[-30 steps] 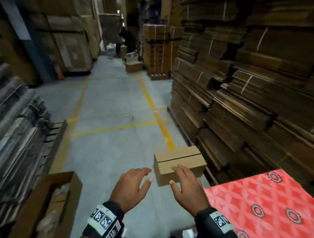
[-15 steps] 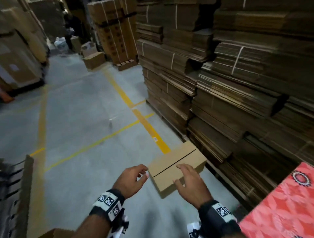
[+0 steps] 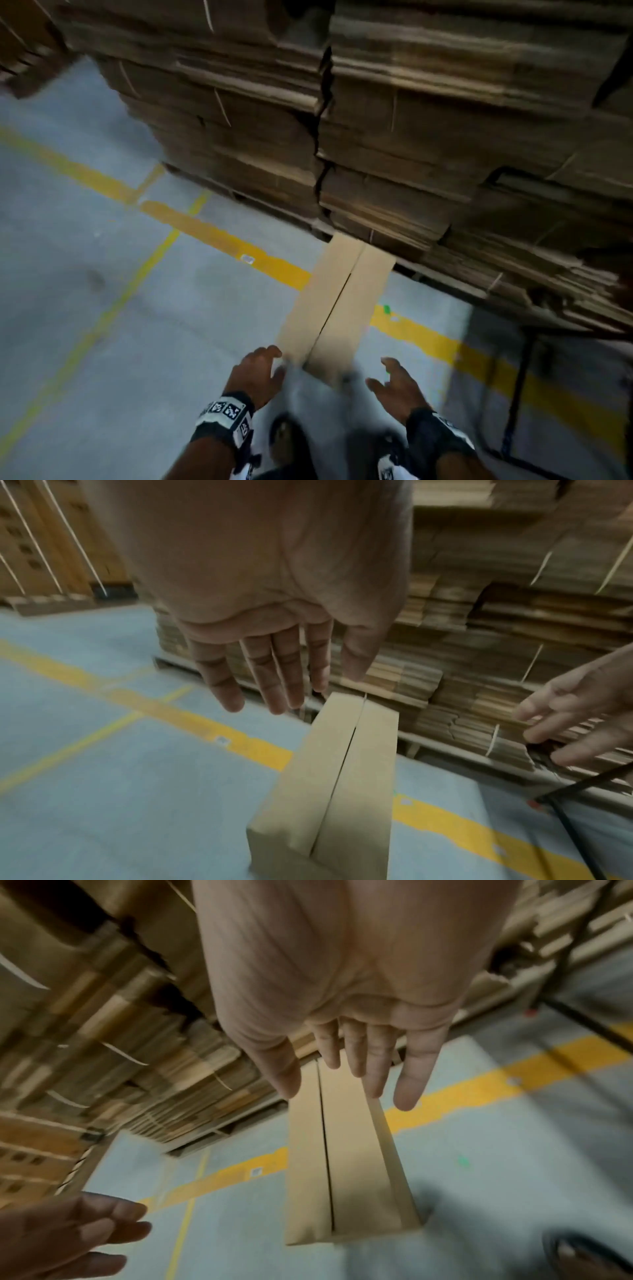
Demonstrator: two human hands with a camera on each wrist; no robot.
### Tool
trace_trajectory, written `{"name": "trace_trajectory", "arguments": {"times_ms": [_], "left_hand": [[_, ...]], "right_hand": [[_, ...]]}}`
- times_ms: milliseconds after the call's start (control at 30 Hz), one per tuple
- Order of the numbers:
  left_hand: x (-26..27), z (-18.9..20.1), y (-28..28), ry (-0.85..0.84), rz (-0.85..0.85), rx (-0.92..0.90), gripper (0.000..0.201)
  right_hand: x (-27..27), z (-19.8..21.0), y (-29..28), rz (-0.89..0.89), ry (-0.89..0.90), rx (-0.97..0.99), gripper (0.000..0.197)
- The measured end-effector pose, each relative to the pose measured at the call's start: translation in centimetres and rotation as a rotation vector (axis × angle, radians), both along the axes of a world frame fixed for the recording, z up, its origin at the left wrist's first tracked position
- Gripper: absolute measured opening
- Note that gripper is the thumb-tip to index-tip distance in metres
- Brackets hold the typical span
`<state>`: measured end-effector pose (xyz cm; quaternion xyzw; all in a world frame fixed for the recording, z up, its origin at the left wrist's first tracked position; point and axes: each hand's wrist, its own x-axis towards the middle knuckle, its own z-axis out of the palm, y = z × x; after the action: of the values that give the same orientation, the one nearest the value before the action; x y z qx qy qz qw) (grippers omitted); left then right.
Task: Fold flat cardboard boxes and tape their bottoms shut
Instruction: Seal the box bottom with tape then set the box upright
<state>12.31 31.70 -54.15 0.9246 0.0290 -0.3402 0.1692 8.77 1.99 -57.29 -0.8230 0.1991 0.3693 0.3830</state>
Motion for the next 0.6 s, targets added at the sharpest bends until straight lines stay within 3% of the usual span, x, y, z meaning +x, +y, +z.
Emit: {"name": "trace_trajectory", "arguments": {"times_ms": [167,267,367,433,500,600], "left_hand": [[1.9,-14.8,1.8,0.042,0.046,0.018,0.074],[3.8,-24.5,2.0,0.052,0.128,0.033,0.084],[5.7,-31.4,1.2,0.046,0.252,0.006,0.062],[6.0,-33.0,0.5,0.036,0.326,-0.024,0.056],[6.1,-32.5,0.1,0.011,0.381,-0.06,0.054],[6.4,-27.9,-1.0,-0.053,0.502,-0.252,0.057]], "right_hand": [[0.5,-12.2,3.1,-0.117,0.148,0.016,0.053],[0.9,-19.9,4.6,-0.259,0.2,0.058,0.057],[1.1,-27.2,6.5,-0.329,0.187,0.197,0.08],[0.0,-32.2,6.3,-0.451,0.124,0.318,0.103],[-0.7,-31.8,5.6,-0.597,0.077,0.389,0.088],[-0.1,-23.7,4.3,-0.801,-0.137,0.335,0.051]]}}
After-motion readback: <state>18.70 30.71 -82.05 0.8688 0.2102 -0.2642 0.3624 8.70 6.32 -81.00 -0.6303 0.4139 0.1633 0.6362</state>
